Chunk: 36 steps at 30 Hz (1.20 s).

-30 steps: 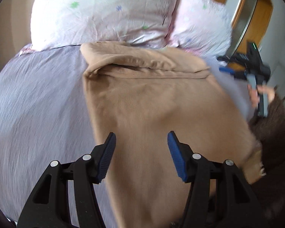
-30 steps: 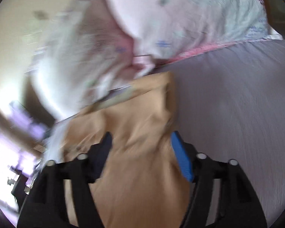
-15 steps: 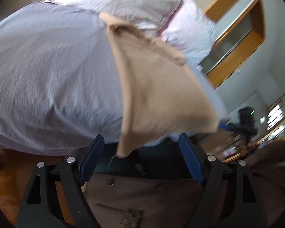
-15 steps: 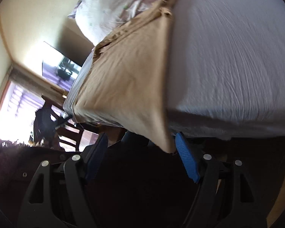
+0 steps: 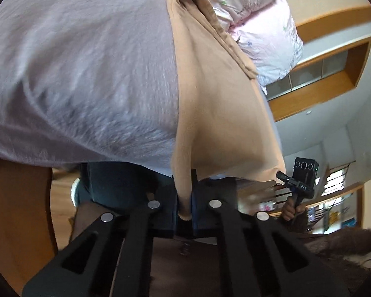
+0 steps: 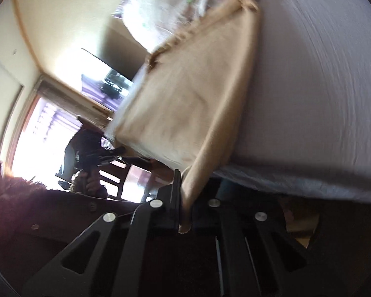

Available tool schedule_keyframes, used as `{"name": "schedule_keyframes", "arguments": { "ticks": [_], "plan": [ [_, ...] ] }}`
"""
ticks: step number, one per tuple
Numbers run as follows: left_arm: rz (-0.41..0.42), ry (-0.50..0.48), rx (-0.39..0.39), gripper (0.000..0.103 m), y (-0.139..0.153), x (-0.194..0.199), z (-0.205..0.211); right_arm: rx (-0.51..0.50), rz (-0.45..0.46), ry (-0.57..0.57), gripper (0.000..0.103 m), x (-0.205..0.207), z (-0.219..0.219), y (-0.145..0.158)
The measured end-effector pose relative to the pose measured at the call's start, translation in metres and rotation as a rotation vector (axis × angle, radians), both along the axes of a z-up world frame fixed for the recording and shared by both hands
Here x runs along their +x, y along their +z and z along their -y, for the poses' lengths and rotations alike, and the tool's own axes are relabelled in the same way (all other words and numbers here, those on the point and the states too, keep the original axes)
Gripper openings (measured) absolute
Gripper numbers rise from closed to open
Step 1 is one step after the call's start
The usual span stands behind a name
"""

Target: Fold small clothes

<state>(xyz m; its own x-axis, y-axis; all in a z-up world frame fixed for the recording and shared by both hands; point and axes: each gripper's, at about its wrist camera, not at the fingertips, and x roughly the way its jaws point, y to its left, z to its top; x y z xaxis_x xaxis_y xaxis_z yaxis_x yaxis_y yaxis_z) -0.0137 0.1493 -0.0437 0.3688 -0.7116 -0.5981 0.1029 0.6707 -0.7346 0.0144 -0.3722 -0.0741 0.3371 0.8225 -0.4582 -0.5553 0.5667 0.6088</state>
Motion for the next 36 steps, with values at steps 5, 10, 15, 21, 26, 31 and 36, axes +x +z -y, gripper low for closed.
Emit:
{"name": "schedule_keyframes", "arguments": {
  "ticks": [5,10,15,21,26,31,36],
  "plan": [
    [0.116,0.030,0.012,0.005,0.054,0.008,-0.007,0.076,0.180,-0.016,0.006,0.007,0.003,0.070],
    [0.274,0.131,0.093,0.005,0.126,0.102,-0.014,0.159,0.301,-0.143,0.006,0.084,-0.005,0.147],
    [0.246,0.232,0.198,0.005,0.131,0.238,-0.003,0.236,0.142,-0.381,0.006,0.225,-0.016,0.163],
    [0.049,0.294,0.180,0.005,0.078,0.344,-0.007,0.209,-0.110,-0.553,0.006,0.335,-0.024,0.123],
    [0.000,0.305,0.045,0.006,0.067,0.355,-0.026,0.235,-0.194,-0.602,0.040,0.363,-0.026,0.113],
    [-0.007,0.540,-0.035,0.061,0.070,0.342,-0.072,0.276,-0.132,-0.646,0.062,0.366,-0.016,0.127],
    [0.026,0.430,0.028,0.062,0.081,0.309,-0.069,0.224,-0.046,-0.537,0.076,0.335,-0.026,0.145]
  ]
}}
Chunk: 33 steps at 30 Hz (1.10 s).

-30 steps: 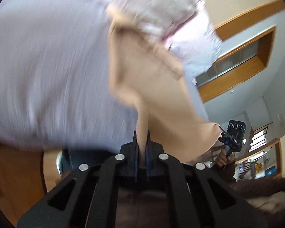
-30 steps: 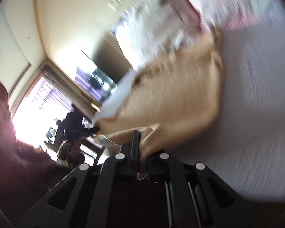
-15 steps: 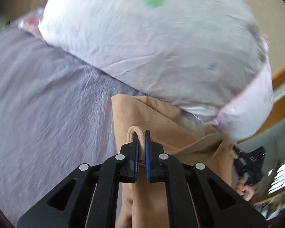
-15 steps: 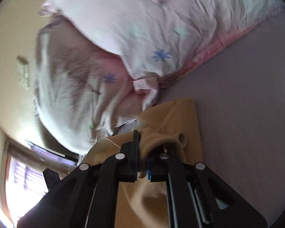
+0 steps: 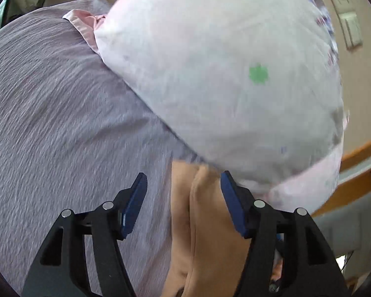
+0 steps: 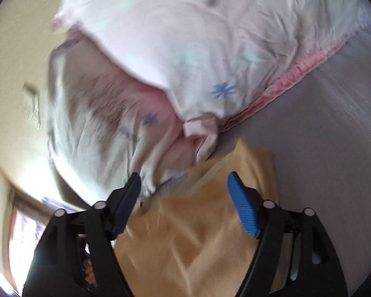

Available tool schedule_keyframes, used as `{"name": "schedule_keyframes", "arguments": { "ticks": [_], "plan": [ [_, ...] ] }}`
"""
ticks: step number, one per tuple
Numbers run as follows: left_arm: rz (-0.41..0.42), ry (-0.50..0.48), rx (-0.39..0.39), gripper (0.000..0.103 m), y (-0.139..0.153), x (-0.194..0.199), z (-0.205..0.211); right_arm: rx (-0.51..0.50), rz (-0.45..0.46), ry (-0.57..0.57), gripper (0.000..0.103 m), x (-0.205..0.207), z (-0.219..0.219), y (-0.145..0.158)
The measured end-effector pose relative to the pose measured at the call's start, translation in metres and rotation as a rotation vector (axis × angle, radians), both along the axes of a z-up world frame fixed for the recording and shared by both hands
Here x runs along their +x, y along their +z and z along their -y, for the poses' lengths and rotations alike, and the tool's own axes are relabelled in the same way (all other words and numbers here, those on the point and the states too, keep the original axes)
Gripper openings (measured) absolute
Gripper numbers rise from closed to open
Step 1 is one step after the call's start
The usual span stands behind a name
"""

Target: Fold small clothes

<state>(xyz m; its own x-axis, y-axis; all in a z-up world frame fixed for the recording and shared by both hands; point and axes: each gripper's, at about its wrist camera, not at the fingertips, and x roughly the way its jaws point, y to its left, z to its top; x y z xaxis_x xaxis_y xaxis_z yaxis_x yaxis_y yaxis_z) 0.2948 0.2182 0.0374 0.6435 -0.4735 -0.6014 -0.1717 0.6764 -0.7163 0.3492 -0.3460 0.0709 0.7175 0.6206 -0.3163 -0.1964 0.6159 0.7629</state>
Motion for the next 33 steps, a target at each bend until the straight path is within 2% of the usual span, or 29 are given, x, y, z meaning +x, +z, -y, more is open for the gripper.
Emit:
{"name": "schedule_keyframes", "arguments": {
  "ticks": [2,3,5,6,8,10,11,13,16,17,18,19,20,23,25,26,29,32,33],
  "plan": [
    [-0.014,-0.067,0.025,0.062,-0.003,-0.013,0.012,0.032,0.012,0.052,0.078,-0.008,-0.002,-0.002],
    [-0.022,-0.105,0.031,0.062,-0.007,-0.018,0.021,0.051,0.008,0.073,0.082,-0.010,-0.003,-0.005],
    [-0.039,-0.152,0.029,0.062,-0.014,-0.020,0.034,0.013,-0.083,0.089,0.084,0.000,-0.010,-0.022],
    [-0.048,-0.176,0.025,0.062,-0.017,-0.021,0.041,-0.037,-0.124,0.070,0.072,0.005,-0.012,-0.028],
    [-0.063,-0.198,0.040,0.062,-0.020,-0.018,0.055,-0.115,-0.102,-0.007,0.058,0.003,-0.011,-0.020],
    [-0.063,-0.213,0.047,0.062,-0.020,-0.018,0.063,-0.116,-0.018,-0.033,0.069,-0.011,-0.010,-0.005],
    [-0.060,-0.221,0.052,0.062,-0.020,-0.019,0.066,-0.113,0.022,-0.006,0.079,-0.013,-0.010,0.002],
    [-0.047,-0.237,0.076,0.062,-0.018,-0.017,0.074,-0.158,0.057,0.082,0.081,-0.018,-0.020,0.009],
    [-0.056,-0.239,0.107,0.063,-0.020,-0.005,0.085,-0.190,0.024,0.256,0.081,-0.009,-0.051,0.005],
    [-0.066,-0.238,0.113,0.063,-0.021,-0.003,0.086,-0.184,-0.015,0.338,0.081,0.000,-0.064,-0.001],
    [-0.076,-0.237,0.122,0.063,-0.024,-0.002,0.087,-0.196,-0.041,0.364,0.081,0.000,-0.069,-0.005],
    [-0.066,-0.235,0.128,0.063,-0.025,-0.002,0.089,-0.253,-0.077,0.337,0.081,0.010,-0.075,-0.008],
    [-0.065,-0.236,0.134,0.063,-0.025,-0.001,0.091,-0.285,-0.089,0.289,0.075,0.019,-0.076,-0.009],
    [-0.067,-0.232,0.146,0.063,-0.025,0.006,0.106,-0.234,-0.119,0.153,0.071,0.051,-0.057,-0.002],
    [-0.061,-0.236,0.149,0.063,-0.025,0.003,0.103,-0.293,-0.139,-0.001,0.070,0.061,-0.040,0.006],
    [-0.062,-0.236,0.145,0.063,-0.025,0.003,0.102,-0.316,-0.142,-0.040,0.070,0.060,-0.034,0.010],
    [-0.066,-0.240,0.128,0.063,-0.025,0.000,0.097,-0.244,-0.070,0.013,0.082,0.033,-0.027,0.015],
    [-0.067,-0.237,0.121,0.063,-0.024,0.000,0.095,-0.263,-0.007,0.062,0.087,0.000,-0.025,0.019],
    [-0.069,-0.236,0.115,0.052,-0.025,0.001,0.095,-0.261,0.003,0.073,0.089,-0.009,-0.020,0.020]
  ]
}}
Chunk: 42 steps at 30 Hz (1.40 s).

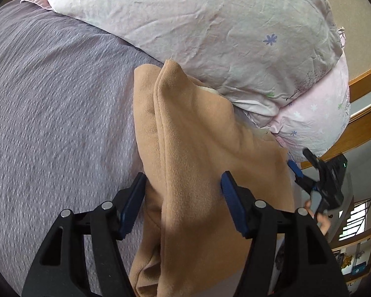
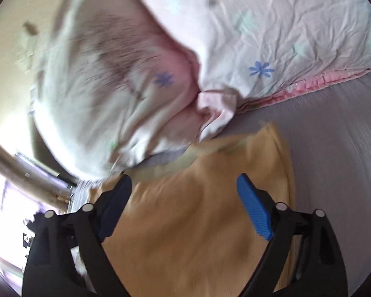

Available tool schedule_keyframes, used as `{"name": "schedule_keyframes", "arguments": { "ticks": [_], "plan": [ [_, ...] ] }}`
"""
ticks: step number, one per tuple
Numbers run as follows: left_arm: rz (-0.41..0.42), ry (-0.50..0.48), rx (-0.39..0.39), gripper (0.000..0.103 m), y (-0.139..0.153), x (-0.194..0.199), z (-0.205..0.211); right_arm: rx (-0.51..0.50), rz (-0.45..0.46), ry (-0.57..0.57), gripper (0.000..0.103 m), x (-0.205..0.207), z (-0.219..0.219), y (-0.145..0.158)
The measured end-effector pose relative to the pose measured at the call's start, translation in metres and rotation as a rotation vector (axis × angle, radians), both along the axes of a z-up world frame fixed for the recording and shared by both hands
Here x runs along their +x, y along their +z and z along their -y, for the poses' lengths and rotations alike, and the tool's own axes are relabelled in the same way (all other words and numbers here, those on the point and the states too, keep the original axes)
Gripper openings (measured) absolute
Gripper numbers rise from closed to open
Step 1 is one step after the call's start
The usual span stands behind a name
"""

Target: Fold small clothes

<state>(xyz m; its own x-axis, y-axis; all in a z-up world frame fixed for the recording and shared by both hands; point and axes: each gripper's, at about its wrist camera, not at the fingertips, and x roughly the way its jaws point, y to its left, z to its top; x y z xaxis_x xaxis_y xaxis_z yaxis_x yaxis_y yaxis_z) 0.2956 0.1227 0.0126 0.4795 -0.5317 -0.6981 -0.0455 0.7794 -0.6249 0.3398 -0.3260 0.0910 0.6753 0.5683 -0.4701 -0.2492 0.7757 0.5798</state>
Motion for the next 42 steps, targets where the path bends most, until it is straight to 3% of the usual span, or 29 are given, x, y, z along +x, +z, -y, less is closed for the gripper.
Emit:
{"name": "schedule_keyframes", "arguments": {
  "ticks": [1,3,6,10,15,19,22,23,24,25,26,27,29,32,33,35,38,42],
  "plan": [
    [-0.013,0.009,-0.014,0.048,-0.003,0.001,0.000,0.010,0.008,0.015,0.090,-0.011,0.004,0.000],
    [-0.028,0.036,-0.032,0.028,-0.004,0.001,-0.003,0.023,0.017,0.036,0.091,-0.029,0.010,0.000],
    [-0.035,0.068,-0.106,0.022,0.005,0.001,-0.009,-0.001,0.050,0.055,0.091,-0.052,0.016,0.006],
    [0.025,0.039,-0.096,0.021,0.047,0.002,0.015,0.002,0.118,0.038,0.094,-0.074,0.012,0.013],
    [0.097,-0.078,-0.120,0.020,0.093,0.016,0.119,0.060,0.177,-0.050,0.095,-0.107,0.058,0.015],
    [0.071,-0.163,-0.196,0.020,0.079,0.029,0.222,0.091,0.159,-0.106,0.095,-0.119,0.088,0.005],
    [-0.035,-0.278,-0.172,0.020,0.048,0.039,0.291,0.093,0.131,-0.139,0.095,-0.125,0.105,-0.002],
    [-0.061,-0.320,-0.216,0.020,0.041,0.039,0.300,0.091,0.119,-0.142,0.095,-0.128,0.111,-0.003],
    [-0.065,-0.388,-0.341,0.020,0.039,0.037,0.304,0.082,0.115,-0.144,0.095,-0.131,0.115,-0.003],
    [-0.043,-0.421,-0.394,0.021,0.045,0.033,0.300,0.072,0.115,-0.143,0.095,-0.131,0.116,-0.004],
    [0.003,-0.429,-0.416,0.026,0.056,0.027,0.289,0.065,0.115,-0.140,0.095,-0.131,0.117,-0.002],
    [0.067,-0.427,-0.418,0.042,0.070,0.019,0.273,0.066,0.110,-0.130,0.095,-0.130,0.118,-0.001],
    [0.161,-0.400,-0.359,0.064,0.088,0.005,0.247,0.082,0.102,-0.096,0.095,-0.124,0.112,0.000],
    [0.231,-0.339,-0.174,0.064,0.099,-0.017,0.205,0.077,0.117,-0.010,0.092,-0.120,0.086,0.006],
    [0.228,-0.335,-0.155,0.064,0.098,-0.018,0.196,0.072,0.139,0.016,0.086,-0.124,0.076,0.010],
    [0.220,-0.333,-0.093,0.064,0.090,-0.029,0.180,0.055,0.195,0.067,0.084,-0.131,0.056,0.019],
    [0.222,-0.380,-0.038,0.064,0.079,-0.042,0.180,-0.034,0.261,0.123,0.084,-0.140,0.023,0.031],
    [0.188,-0.442,-0.037,0.064,0.057,-0.046,0.199,-0.184,0.266,0.174,0.083,-0.131,-0.022,0.034]
  ]
}}
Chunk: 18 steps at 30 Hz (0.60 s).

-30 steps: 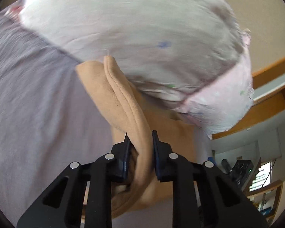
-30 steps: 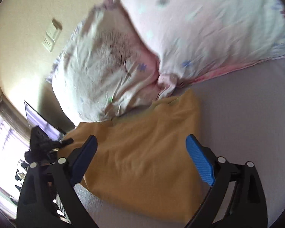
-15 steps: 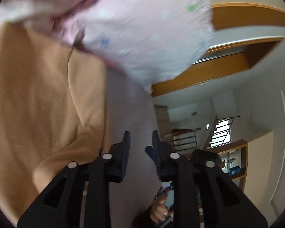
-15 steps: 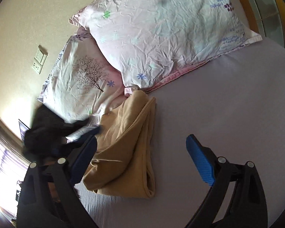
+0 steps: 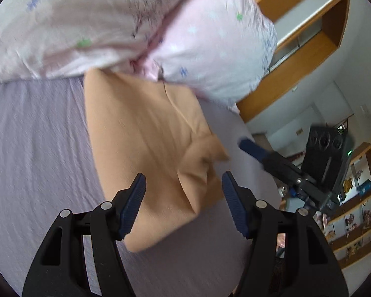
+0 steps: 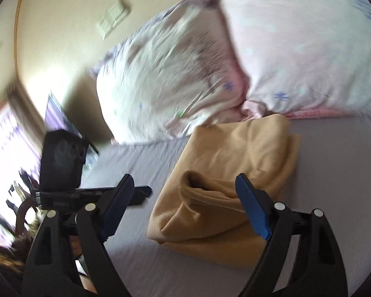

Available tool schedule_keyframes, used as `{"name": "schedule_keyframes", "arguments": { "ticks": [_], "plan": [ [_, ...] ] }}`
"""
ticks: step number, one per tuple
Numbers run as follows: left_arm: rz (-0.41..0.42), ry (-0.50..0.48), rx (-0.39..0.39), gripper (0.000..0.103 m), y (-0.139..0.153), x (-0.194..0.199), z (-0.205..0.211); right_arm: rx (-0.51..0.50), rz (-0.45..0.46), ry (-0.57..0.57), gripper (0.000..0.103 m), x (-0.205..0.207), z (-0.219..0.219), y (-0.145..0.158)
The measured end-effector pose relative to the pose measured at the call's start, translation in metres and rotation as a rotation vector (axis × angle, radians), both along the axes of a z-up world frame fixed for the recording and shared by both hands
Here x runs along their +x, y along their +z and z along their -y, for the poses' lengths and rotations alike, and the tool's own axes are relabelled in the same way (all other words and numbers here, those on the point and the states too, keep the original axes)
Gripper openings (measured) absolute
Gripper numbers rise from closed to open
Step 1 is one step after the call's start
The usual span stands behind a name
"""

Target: Fold small clothes

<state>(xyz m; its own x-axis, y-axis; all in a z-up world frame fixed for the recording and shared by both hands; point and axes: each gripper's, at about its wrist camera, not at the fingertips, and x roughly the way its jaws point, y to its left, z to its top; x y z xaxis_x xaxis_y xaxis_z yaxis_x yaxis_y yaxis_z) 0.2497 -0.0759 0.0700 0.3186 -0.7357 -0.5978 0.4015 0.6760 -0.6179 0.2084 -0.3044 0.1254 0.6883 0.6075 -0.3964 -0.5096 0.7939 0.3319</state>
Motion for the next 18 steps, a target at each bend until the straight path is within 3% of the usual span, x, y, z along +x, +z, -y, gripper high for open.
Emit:
{"name": "schedule_keyframes", "arguments": {
  "ticks": [1,2,3,5,8,10,13,14,15,16,17,18],
  "plan": [
    [-0.011,-0.003,0.001,0.064,-0.004,0.001,0.002,-0.057,-0.003,-0.002,0.081,0.005,-0.012,-0.003],
    [-0.022,-0.004,0.007,0.064,-0.009,0.001,0.003,-0.103,-0.011,-0.009,0.060,0.010,-0.020,-0.008],
    [-0.033,-0.001,0.020,0.064,-0.015,0.001,0.002,-0.145,-0.028,-0.022,0.013,0.015,-0.025,-0.014],
    [-0.052,-0.002,0.032,0.064,-0.022,0.000,0.000,-0.155,-0.103,-0.046,0.004,0.017,-0.015,-0.031],
    [-0.052,-0.017,0.043,0.064,-0.030,-0.004,-0.005,-0.128,-0.097,-0.104,0.004,-0.012,0.017,-0.046],
    [-0.044,-0.014,0.028,0.064,-0.029,-0.004,-0.014,-0.090,-0.148,-0.149,0.004,-0.030,0.044,-0.058],
    [-0.030,0.054,0.011,0.064,-0.022,0.006,-0.029,-0.012,-0.197,-0.206,0.012,-0.045,0.076,-0.062],
    [-0.030,0.092,0.005,0.064,-0.021,0.012,-0.035,0.027,-0.204,-0.206,0.024,-0.044,0.082,-0.059],
    [-0.040,0.120,0.006,0.064,-0.021,0.016,-0.039,0.073,-0.209,-0.199,0.060,-0.040,0.087,-0.054],
    [-0.057,0.144,0.004,0.064,-0.023,0.021,-0.041,0.124,-0.209,-0.198,0.077,-0.033,0.091,-0.048],
    [-0.082,0.156,-0.011,0.064,-0.027,0.028,-0.041,0.159,-0.211,-0.180,0.087,-0.021,0.092,-0.043],
    [-0.103,0.158,-0.010,0.064,-0.031,0.035,-0.039,0.183,-0.234,-0.157,0.087,-0.003,0.091,-0.043]
  ]
}}
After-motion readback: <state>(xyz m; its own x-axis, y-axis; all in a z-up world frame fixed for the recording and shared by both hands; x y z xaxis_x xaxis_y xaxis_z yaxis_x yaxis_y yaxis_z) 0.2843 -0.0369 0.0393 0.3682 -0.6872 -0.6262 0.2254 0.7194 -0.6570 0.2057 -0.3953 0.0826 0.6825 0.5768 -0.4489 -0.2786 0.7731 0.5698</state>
